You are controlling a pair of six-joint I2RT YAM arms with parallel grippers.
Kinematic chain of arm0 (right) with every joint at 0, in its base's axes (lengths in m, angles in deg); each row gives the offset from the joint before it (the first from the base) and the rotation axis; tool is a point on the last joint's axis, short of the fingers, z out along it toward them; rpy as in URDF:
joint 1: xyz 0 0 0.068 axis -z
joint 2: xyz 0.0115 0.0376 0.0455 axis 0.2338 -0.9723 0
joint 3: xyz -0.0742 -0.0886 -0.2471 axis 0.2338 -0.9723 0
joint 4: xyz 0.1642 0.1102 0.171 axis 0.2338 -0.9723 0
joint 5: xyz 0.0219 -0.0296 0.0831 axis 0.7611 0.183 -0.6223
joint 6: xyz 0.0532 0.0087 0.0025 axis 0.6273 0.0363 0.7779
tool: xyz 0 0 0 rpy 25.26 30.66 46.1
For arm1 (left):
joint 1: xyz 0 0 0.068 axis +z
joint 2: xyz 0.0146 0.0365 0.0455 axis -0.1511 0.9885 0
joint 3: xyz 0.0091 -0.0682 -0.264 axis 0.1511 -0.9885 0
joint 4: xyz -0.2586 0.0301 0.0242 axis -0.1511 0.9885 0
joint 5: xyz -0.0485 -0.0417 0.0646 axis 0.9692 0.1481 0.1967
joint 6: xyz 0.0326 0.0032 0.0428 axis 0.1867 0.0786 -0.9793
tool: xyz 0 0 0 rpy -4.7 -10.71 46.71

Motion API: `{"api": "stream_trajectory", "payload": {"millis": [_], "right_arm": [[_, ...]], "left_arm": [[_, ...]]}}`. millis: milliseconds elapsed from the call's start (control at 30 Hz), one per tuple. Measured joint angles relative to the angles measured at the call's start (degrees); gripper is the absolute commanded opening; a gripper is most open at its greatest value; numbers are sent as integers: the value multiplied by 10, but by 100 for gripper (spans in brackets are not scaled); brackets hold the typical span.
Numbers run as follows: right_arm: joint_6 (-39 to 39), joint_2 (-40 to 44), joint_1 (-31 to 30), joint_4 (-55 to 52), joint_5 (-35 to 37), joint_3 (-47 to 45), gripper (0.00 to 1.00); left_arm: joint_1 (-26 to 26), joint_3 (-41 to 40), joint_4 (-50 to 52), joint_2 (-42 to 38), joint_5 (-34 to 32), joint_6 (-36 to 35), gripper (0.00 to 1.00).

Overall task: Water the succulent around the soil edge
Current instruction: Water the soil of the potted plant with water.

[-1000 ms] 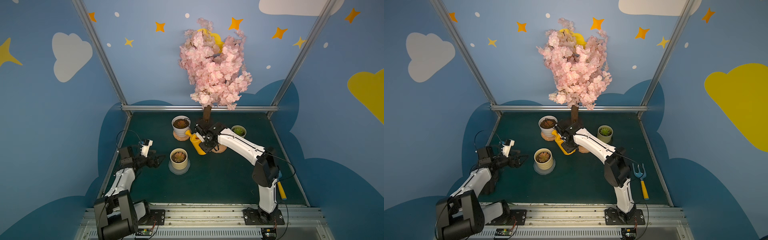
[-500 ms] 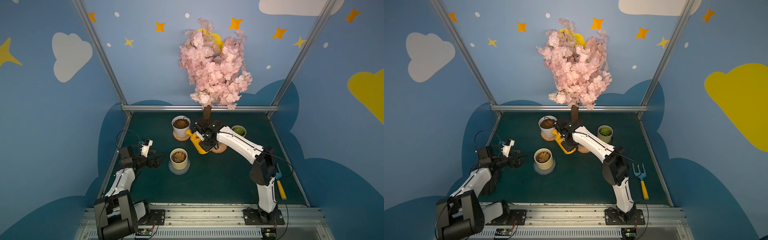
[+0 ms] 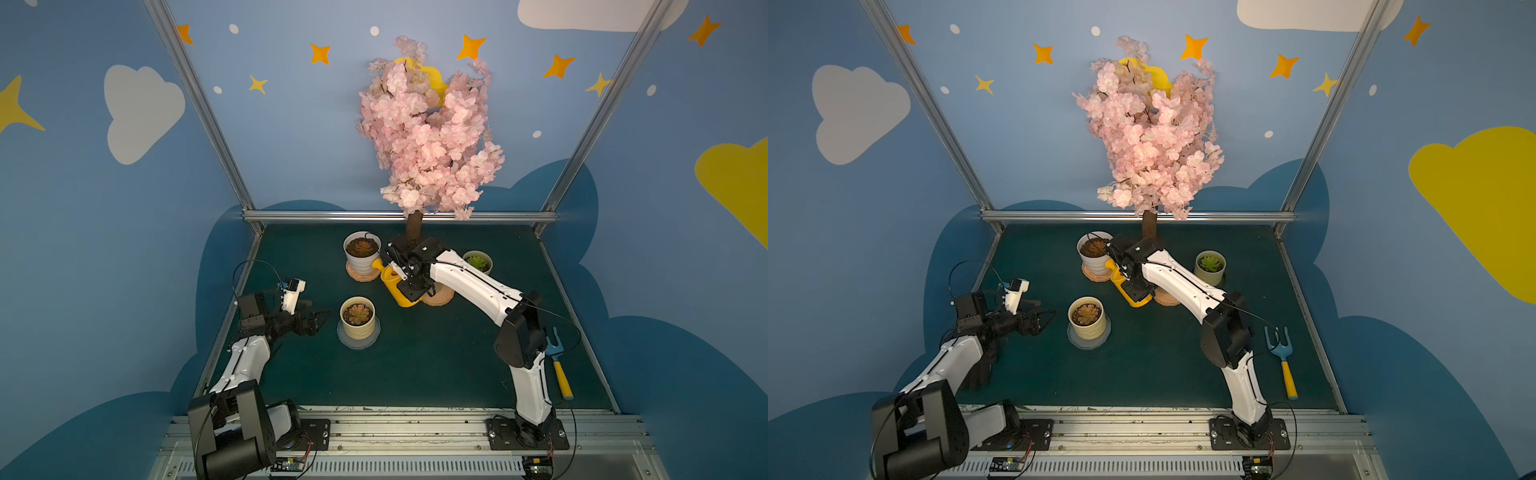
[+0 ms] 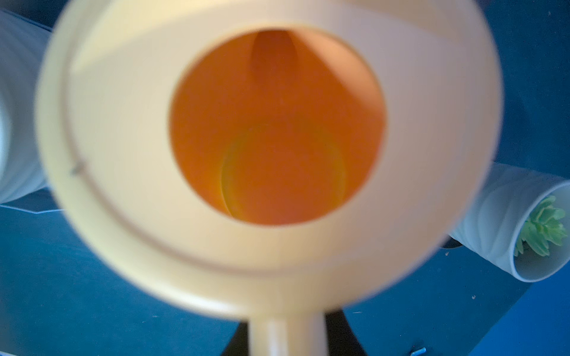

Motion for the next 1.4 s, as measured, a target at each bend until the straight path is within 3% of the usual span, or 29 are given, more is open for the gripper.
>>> {"api": "stream_trajectory", "payload": {"millis": [1400], "right_arm": [[-10, -18, 3, -31, 12, 35, 0]], "left_arm": [[0, 0, 0, -1, 0, 0, 100]]}}
